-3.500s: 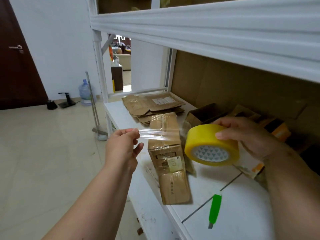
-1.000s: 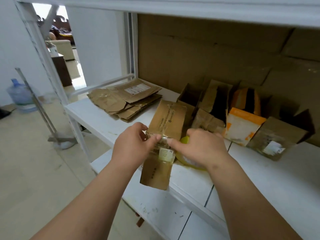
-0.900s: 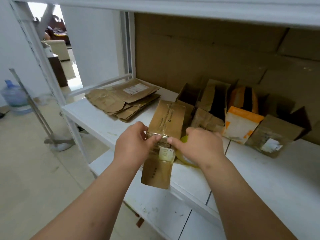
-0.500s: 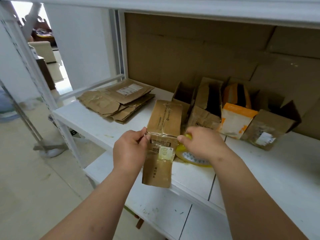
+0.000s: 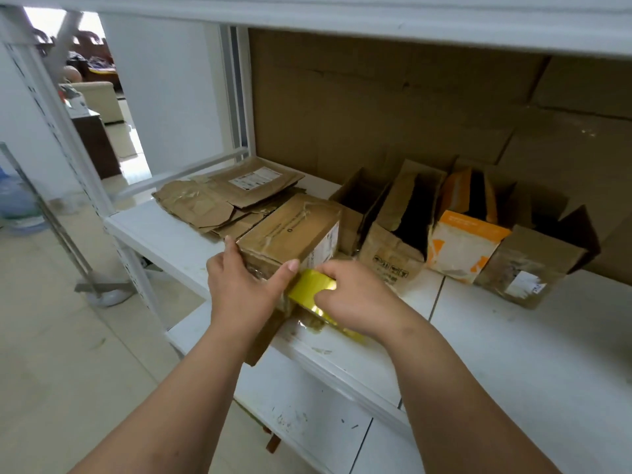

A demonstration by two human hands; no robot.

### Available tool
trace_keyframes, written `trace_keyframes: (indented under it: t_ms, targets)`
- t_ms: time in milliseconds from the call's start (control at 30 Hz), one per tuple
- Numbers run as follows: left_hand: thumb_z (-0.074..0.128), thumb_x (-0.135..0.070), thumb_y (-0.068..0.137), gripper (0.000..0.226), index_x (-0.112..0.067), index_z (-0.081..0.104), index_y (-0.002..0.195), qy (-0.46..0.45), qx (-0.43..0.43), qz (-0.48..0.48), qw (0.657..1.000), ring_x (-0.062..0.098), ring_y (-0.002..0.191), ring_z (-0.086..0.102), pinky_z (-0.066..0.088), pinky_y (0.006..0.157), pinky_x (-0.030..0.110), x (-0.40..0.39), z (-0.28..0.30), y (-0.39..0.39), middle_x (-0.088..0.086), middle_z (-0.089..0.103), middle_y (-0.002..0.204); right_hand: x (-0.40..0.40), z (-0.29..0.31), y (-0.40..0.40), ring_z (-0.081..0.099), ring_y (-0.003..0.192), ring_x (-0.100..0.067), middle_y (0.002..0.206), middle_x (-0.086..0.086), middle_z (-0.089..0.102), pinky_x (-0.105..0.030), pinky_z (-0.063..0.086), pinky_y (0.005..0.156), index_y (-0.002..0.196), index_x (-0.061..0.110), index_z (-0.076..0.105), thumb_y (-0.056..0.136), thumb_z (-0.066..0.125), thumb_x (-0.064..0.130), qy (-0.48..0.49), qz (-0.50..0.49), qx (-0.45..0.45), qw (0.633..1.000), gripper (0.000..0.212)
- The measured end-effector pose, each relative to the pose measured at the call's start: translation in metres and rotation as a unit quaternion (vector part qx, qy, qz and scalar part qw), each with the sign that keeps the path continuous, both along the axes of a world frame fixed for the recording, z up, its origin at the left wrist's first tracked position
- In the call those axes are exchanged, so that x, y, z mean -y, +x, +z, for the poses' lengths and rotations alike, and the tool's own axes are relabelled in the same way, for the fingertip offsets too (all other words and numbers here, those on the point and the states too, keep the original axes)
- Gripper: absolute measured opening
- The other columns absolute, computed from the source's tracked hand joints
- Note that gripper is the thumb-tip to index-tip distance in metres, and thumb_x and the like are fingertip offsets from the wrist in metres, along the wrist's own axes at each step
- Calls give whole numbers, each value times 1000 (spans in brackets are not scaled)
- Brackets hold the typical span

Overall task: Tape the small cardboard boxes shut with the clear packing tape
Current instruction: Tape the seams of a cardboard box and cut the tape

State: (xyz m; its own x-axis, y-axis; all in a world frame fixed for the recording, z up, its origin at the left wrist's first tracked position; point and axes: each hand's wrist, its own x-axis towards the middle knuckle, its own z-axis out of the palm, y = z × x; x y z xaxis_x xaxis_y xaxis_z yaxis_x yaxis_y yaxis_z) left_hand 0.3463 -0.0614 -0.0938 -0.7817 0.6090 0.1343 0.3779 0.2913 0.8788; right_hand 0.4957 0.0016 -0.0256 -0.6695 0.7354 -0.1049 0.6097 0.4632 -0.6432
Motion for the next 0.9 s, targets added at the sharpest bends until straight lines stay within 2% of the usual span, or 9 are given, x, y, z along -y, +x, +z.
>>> trace_keyframes:
  t_ms: [100,200,300,367,467,667,767,833,900]
  targets:
    - [83,-58,65,126,-23,5,158,1,21,8,1000,25,145,22,26,118,41,-3,-3,-6,6,20,153,-5,-6,-4,63,88,-17,103,1,66,-34,51,67,115,24,66,92,57,21,-9,32,-29,999,25]
    - [87,-60,57,118,-26,26,152,14,37,19,999,21,140,34,34,115,45,-9,0,-12,3,34,150,-18,-14,-2,60,97,-8,119,6,65,-18,44,69,134,30,59,93,62,27,-42,52,-64,996,41]
    - [90,-52,53,83,-30,49,122,37,28,21,999,13,112,61,52,98,41,-11,7,-14,-8,61,121,-32,-21,6,64,105,-9,113,10,70,-27,49,91,119,30,69,88,65,44,-177,1,-172,969,34]
    - [90,-49,56,100,-23,42,140,35,19,14,999,16,120,56,49,102,41,-10,8,-11,-5,55,129,-45,-29,13,63,107,-13,112,8,70,-32,48,93,111,28,69,92,59,48,-202,-86,-222,950,29]
    - [88,-53,61,123,-18,18,156,20,-13,31,999,21,138,39,38,113,43,-10,7,-5,3,38,150,-68,-44,25,54,114,-17,130,1,60,-29,39,89,128,20,60,99,54,34,-128,-214,-192,949,33]
    - [86,-69,46,128,-24,29,152,28,6,41,999,17,130,49,47,105,44,-18,3,-3,-5,48,144,-103,-70,32,38,140,-27,156,1,36,-38,36,112,153,24,30,95,60,34,-101,-211,-140,962,66]
    - [89,-59,55,125,-22,24,155,29,6,36,999,17,134,45,42,109,41,-25,5,1,-3,42,149,-114,-74,30,26,147,-27,164,0,19,-41,30,117,157,24,17,95,62,33,-119,-209,-128,962,78]
    - [88,-59,56,125,-20,23,156,31,-5,35,999,18,136,43,41,110,42,-30,5,1,-1,41,149,-117,-77,26,34,143,-25,160,1,29,-43,31,116,153,25,28,95,60,31,-99,-202,-110,968,67]
    - [88,-57,58,124,-20,22,156,30,-7,35,999,19,136,42,40,111,43,-32,4,-1,0,41,150,-115,-76,19,50,127,-21,142,5,50,-45,35,112,141,28,47,95,57,27,-55,-192,-102,975,47]
